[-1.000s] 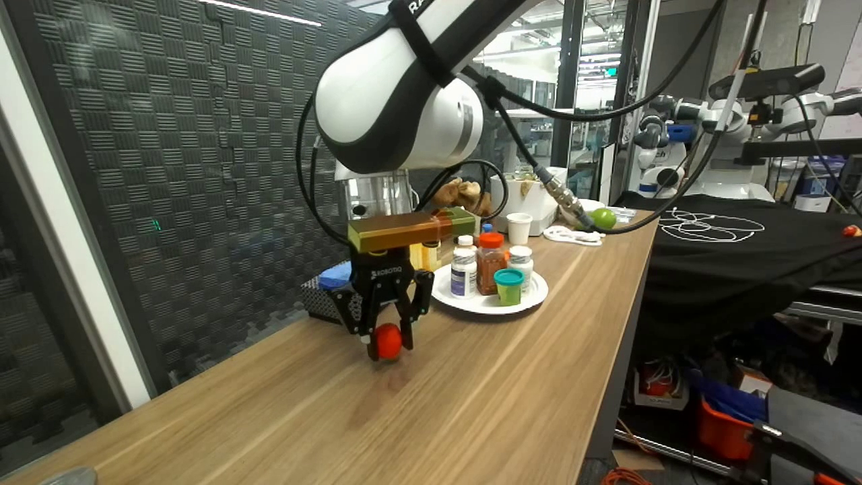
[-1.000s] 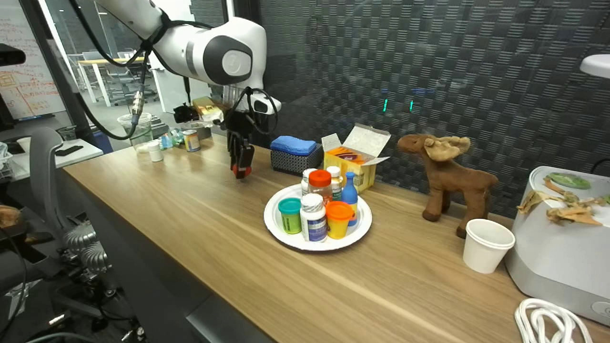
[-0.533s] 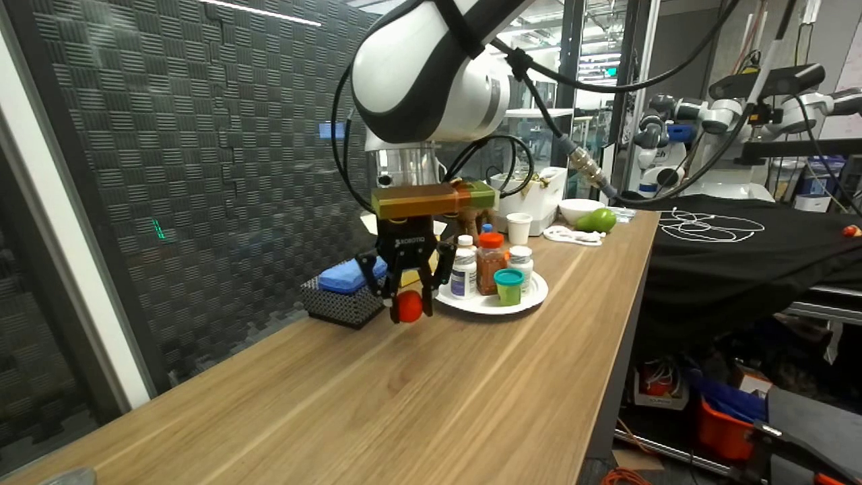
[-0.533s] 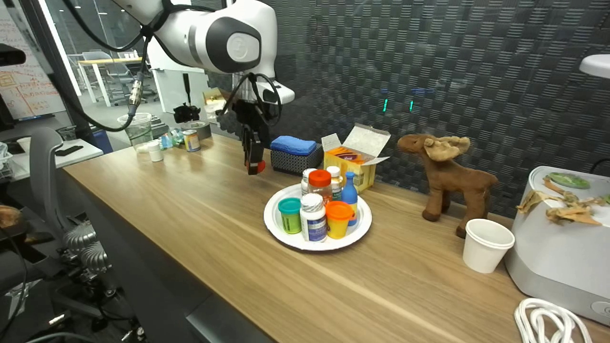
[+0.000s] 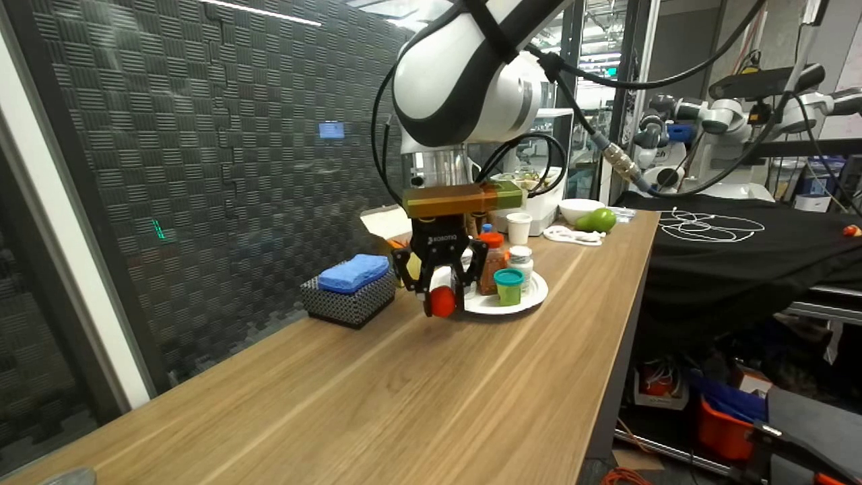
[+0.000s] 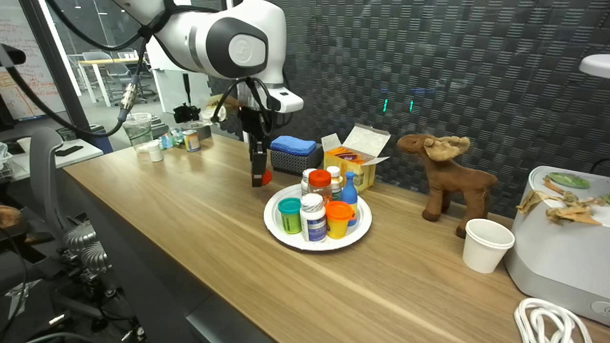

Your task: Pick up all the objects surrounding the white plate and arrange them on the plate

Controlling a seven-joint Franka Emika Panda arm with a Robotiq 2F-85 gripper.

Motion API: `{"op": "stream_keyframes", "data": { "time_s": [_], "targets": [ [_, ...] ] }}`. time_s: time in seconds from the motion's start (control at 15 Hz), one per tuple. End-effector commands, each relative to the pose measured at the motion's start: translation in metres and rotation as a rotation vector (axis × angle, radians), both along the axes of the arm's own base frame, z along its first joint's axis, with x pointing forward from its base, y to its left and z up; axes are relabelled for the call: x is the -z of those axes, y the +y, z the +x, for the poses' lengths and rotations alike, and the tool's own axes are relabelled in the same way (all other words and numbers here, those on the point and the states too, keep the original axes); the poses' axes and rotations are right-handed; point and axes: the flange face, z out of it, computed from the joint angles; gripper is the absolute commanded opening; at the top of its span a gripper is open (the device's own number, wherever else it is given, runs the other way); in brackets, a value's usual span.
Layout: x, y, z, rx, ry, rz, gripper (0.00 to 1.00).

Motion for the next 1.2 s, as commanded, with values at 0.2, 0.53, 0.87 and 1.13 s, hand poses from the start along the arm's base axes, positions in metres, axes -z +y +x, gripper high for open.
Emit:
{"op": "stream_keyframes", "data": {
  "time_s": [0.2, 0.53, 0.87, 1.13],
  "targets": [
    [-0.003, -0.032, 0.0, 0.153, -0.038, -0.045, 0.23],
    [-0.004, -0.061, 0.003, 0.255, -0.037, -0.052, 0.23],
    [-0.004, -0.074, 0.004, 0.294, -0.037, -0.06, 0.73],
    [-0.015, -0.077, 0.0, 0.304, -0.063, -0.054, 1.0]
  ]
}}
